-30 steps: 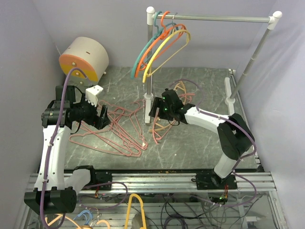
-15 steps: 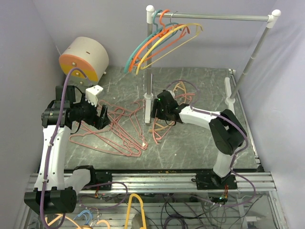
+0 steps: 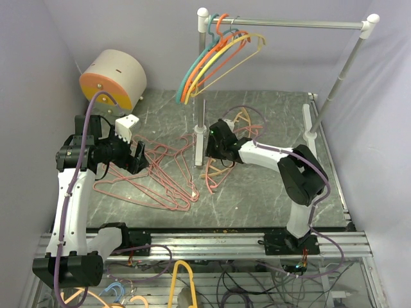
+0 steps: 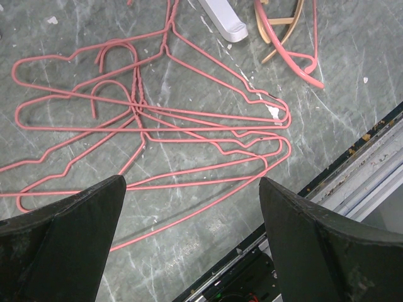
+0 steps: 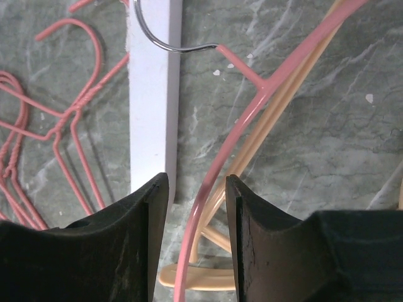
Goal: Organize the hangers
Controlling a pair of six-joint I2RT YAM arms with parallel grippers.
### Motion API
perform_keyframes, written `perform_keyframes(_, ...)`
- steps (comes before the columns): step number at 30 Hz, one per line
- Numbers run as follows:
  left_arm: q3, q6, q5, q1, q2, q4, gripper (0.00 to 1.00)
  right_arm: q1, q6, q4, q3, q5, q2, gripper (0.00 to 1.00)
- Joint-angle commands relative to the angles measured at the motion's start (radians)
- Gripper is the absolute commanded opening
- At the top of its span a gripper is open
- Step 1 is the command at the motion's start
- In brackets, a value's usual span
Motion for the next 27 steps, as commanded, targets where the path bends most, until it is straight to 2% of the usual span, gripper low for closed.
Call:
perform_keyframes(1, -0.01, -0.004, 0.007, 0.008, -0.013, 0.029, 0.99, 0.004, -0.012, -0.021, 0.029, 0.043, 0.032, 0.41)
perform_keyframes(10, -0.01, -0.005, 0.006, 0.007, -0.016, 0.03, 0.99, 0.005, -0.019, -0.03, 0.06, 0.047, 0.078, 0.37)
perform_keyframes(15, -0.01, -0.006, 0.004, 0.008, -0.015, 0.03, 0.99, 0.005, -0.024, -0.037, 0.075, 0.049, 0.09, 0.18)
perform_keyframes(18, -0.01, -0.006, 0.004, 0.007, -0.014, 0.029, 0.99, 0.005, -0.027, -0.048, 0.073, 0.051, 0.085, 0.02)
perform_keyframes(19, -0.01, -0.007, 0.004, 0.008, -0.014, 0.03, 0.99, 0.005, -0.026, -0.055, 0.07, 0.056, 0.078, 0.0)
perform_keyframes(27, -0.01, -0.008, 0.002, 0.007, -0.017, 0.031, 0.99, 0.005, -0.027, -0.096, -0.014, 0.091, -0.082, 0.0)
